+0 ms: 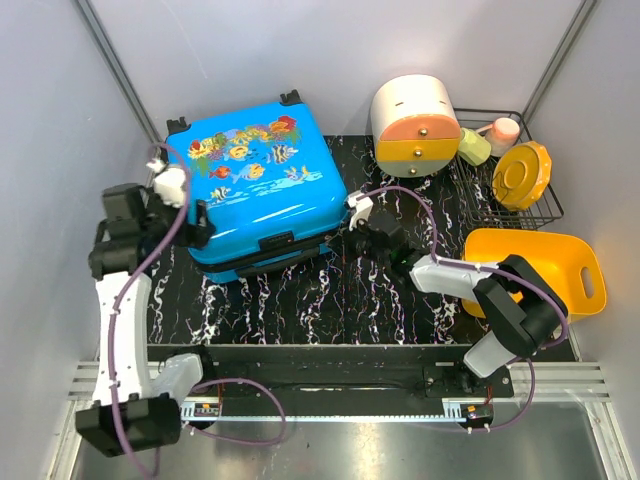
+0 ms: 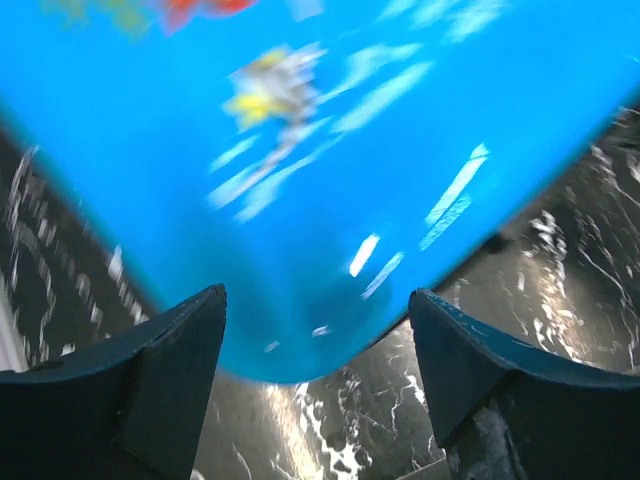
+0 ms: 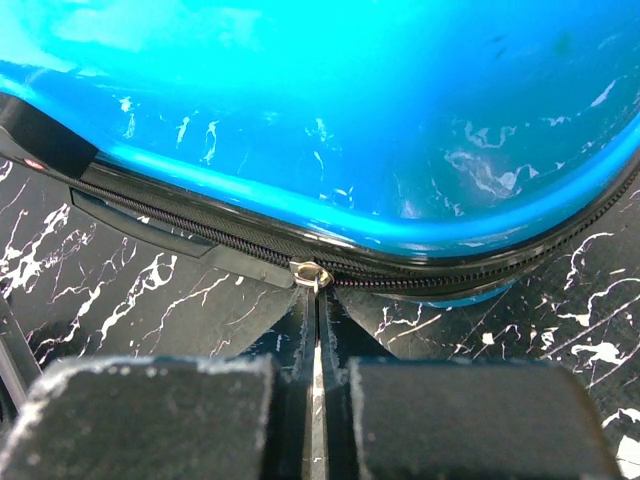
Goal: Open, take out, and arrange the luggage
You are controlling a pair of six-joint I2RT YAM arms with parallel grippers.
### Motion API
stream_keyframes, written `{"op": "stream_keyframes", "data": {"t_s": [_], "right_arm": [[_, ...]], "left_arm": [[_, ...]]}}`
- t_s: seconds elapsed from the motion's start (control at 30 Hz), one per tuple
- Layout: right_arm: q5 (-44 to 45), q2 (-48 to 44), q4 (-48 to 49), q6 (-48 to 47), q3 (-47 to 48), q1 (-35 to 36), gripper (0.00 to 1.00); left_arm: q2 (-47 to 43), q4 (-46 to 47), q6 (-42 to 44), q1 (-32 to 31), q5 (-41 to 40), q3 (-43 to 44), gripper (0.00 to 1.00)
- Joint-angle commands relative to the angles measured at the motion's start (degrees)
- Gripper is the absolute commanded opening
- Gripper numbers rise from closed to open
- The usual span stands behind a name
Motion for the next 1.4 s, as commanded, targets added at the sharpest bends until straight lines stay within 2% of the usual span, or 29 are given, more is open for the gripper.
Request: {"op": "stream_keyframes", "data": {"t_s": [0.0,0.03,0.13,0.3,0.4,0.6,0.7,0.8,0.87,0.97,1.03,1.2,1.33,1.37], "right_arm": [[-0.13,0.55,1.97,-0.42,2.92,-0.59,0.00],[-0.48,0.82,2.31,0.19,3.18,-0.42,0.00],[-0.92,2.22,3.02,0.55,3.97,0.02,0.00],[-1.28,3.72,3.37,0.55,5.73,1.52,0.00],[-1.27,4.24,3.90,0.55,6.61,2.92,0.00],[-1.72,5.13,5.39,1.33,7.75,7.83,0.00],[-1.01,4.95,5.57,2.30,7.93,9.34,0.00],[0.13,3.99,5.04,3.62,7.49,9.69,0.00],[1.53,2.14,4.34,1.35,5.66,9.60,0.00],[1.54,-1.28,3.81,-0.16,1.53,8.38,0.00],[1.45,-3.12,3.28,-0.51,-0.06,8.11,0.00],[0.57,-4.28,2.76,-0.86,-2.44,6.97,0.00],[0.04,-4.89,1.71,-1.48,-2.79,6.27,0.00],[-0.04,-5.24,1.35,-1.65,-2.97,6.00,0.00]], "left_arm": [[1.61,-5.84,-2.29,15.50,9.20,0.31,0.78],[2.23,-7.85,-1.84,18.91,10.53,-0.13,0.79],[5.04,-8.66,-1.22,23.15,17.38,-1.27,0.83],[9.61,-3.58,-3.06,23.26,27.74,-4.60,0.84],[10.14,-0.42,-2.97,19.93,29.01,-6.62,0.82],[8.74,10.30,-9.20,4.74,26.11,-11.90,0.78],[9.09,14.87,-13.24,-0.72,24.44,-13.92,0.76],[8.92,16.12,-14.92,-3.02,23.91,-14.81,0.74],[8.39,15.25,-15.11,-2.85,23.30,-14.02,0.75],[6.20,11.65,-14.92,0.48,22.68,-7.80,0.82],[6.71,10.33,-15.63,5.05,22.24,0.10,0.85],[16.54,9.00,-18.70,9.45,11.01,20.21,0.92],[26.73,12.95,-24.85,10.42,5.02,29.56,0.93],[30.76,13.74,-28.60,10.42,3.27,31.49,0.93]]}}
